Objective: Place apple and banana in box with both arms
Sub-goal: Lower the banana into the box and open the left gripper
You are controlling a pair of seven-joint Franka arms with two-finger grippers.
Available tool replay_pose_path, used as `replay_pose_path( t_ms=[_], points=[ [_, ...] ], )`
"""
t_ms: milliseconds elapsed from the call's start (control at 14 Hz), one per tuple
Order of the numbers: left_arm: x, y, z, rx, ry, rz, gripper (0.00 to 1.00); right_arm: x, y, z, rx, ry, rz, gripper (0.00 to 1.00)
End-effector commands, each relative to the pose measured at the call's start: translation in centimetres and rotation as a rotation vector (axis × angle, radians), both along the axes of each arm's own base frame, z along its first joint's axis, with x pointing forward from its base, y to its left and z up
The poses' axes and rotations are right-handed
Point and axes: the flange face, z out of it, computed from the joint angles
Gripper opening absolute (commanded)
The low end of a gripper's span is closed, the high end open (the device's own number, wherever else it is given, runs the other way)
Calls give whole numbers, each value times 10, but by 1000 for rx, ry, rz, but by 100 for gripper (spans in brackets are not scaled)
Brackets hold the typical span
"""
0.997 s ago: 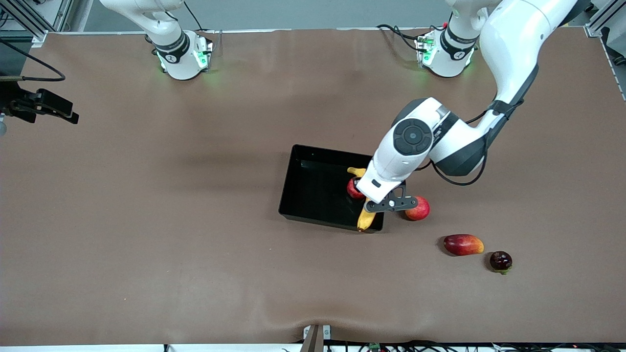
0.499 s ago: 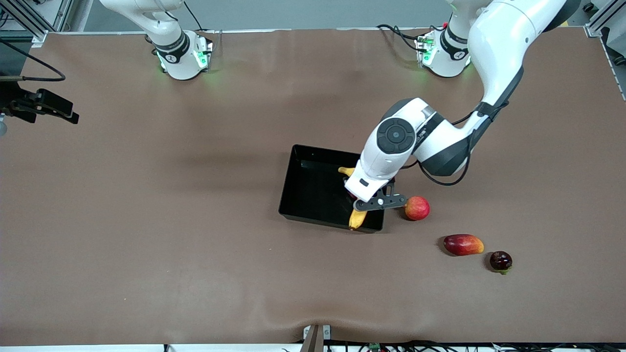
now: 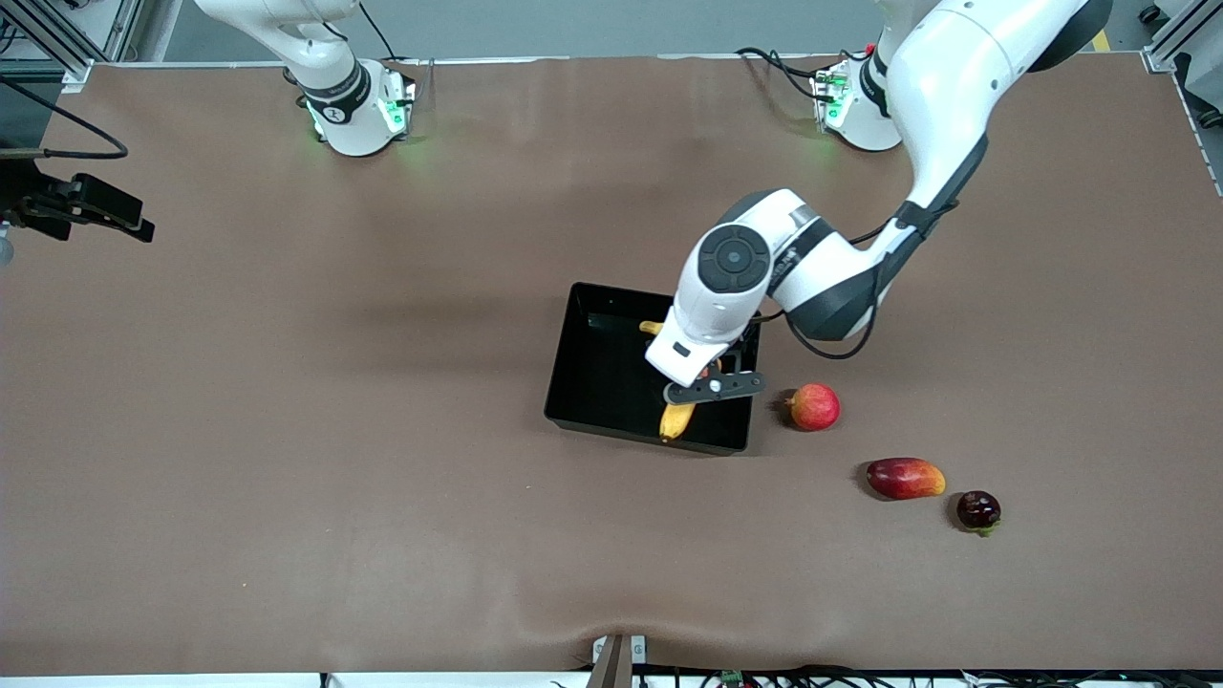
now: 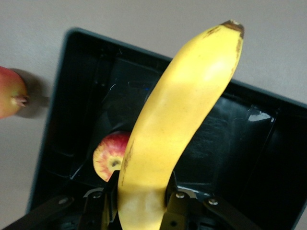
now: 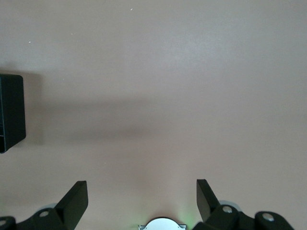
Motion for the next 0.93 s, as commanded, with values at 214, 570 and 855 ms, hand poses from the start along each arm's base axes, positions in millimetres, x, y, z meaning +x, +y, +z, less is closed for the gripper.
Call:
replay_pose_path(
  t_ms=[214, 570, 855],
  points=[
    [-12, -44, -33, 27, -1, -19, 0, -3, 1, 3, 1, 2, 5, 100],
    [-32, -74, -70, 23, -14, -41, 0, -2, 1, 2, 1, 3, 5, 100],
    [-42, -84, -105, 36, -5, -65, 0, -2, 1, 1, 1, 5, 5, 100]
  ],
)
